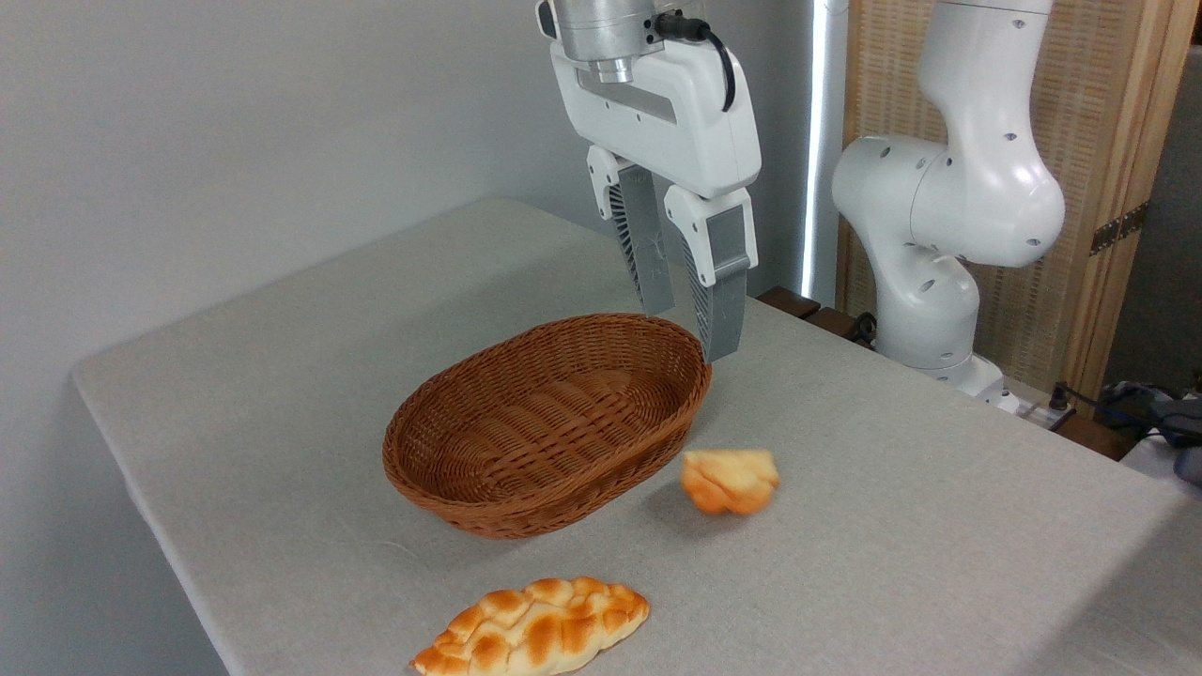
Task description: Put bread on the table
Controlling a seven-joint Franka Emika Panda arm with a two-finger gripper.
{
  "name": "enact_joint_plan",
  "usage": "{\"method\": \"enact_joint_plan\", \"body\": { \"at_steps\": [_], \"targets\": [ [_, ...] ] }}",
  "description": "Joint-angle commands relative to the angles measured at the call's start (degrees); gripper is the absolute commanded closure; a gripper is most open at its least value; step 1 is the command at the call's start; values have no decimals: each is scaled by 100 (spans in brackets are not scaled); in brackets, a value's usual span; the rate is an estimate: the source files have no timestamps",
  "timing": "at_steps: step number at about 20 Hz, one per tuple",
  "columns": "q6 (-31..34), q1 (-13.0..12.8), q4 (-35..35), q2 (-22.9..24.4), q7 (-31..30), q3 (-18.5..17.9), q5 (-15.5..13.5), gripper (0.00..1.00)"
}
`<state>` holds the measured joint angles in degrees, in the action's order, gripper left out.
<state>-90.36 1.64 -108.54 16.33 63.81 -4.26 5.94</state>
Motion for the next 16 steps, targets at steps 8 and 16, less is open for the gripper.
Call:
{"method": "enact_joint_plan", "body": {
  "at_steps": [8, 16],
  "targets": [
    [-17, -41, 79, -33, -96, -40, -102, 0],
    [-52, -329, 271, -304, -1525, -14, -567, 0]
  ]
}}
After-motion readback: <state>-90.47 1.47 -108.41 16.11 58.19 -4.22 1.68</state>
